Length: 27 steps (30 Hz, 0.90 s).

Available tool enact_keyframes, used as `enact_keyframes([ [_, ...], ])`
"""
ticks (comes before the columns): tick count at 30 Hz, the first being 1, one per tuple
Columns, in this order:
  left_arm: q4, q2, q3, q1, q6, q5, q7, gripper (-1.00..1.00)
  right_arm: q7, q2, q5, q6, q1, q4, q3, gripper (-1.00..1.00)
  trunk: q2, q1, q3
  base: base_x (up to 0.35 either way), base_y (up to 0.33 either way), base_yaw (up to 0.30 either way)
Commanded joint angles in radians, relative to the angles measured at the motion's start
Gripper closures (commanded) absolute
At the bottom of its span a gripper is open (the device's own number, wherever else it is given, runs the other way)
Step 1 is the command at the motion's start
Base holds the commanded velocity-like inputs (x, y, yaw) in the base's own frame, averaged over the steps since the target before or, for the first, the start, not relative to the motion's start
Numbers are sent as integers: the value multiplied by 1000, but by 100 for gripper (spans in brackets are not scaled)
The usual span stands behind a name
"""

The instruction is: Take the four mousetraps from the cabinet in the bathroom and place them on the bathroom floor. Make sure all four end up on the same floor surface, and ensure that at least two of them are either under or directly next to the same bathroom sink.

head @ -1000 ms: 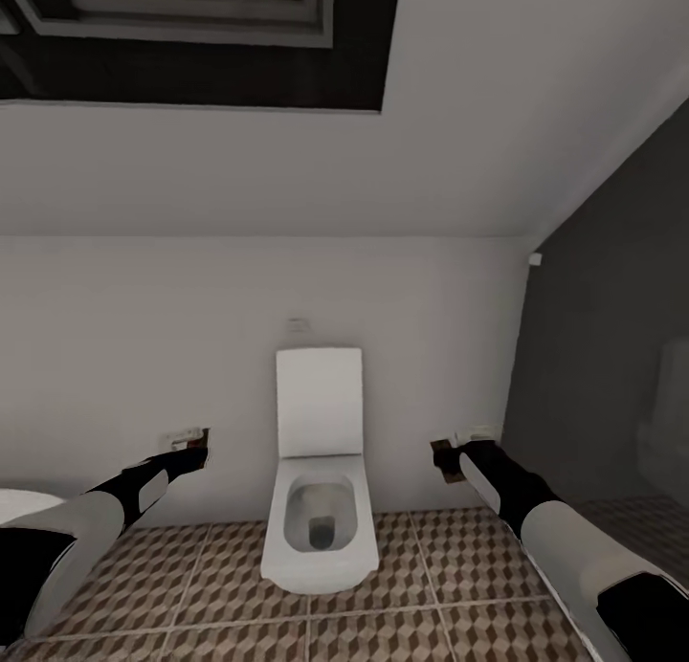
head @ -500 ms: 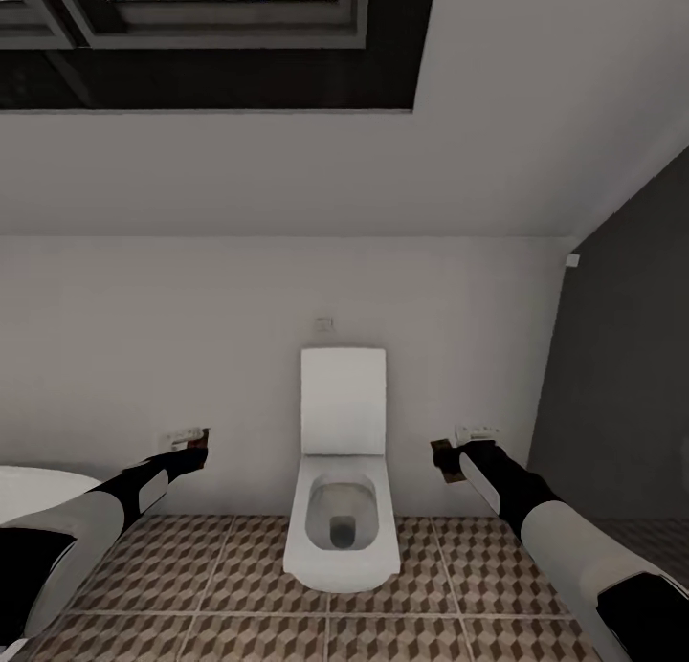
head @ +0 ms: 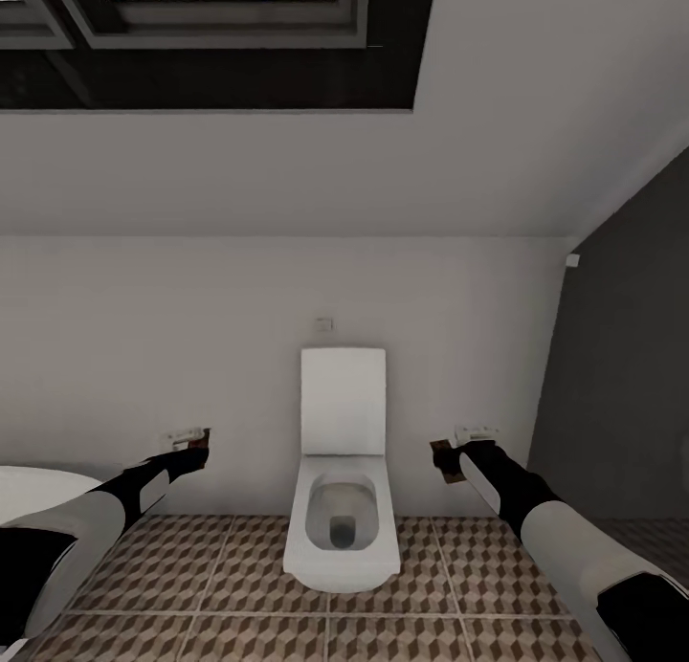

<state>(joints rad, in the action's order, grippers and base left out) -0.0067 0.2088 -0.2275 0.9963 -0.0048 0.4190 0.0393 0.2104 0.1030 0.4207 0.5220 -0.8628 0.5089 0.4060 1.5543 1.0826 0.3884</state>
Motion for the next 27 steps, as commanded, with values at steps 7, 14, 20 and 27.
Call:
enact_keyframes([
  [7,1,-13,-9,1,2,5,3,100,7,1,14,6,-1,2,8,100,1,0,1,0,0,0],
  [14,0,-39,-10,1,2,1,1,100,7,1,14,2,-1,2,8,100,1,0,1,0,0,0],
  [20,-1,-83,-11,1,7,-2,-3,100,12,2,5,4,-1,2,17,100,1,0,1,0,0,0],
  [27,1,-132,-12,1,11,1,-13,100,16,3,7,0,-1,0,13,100,1,0,1,4,0,0],
])
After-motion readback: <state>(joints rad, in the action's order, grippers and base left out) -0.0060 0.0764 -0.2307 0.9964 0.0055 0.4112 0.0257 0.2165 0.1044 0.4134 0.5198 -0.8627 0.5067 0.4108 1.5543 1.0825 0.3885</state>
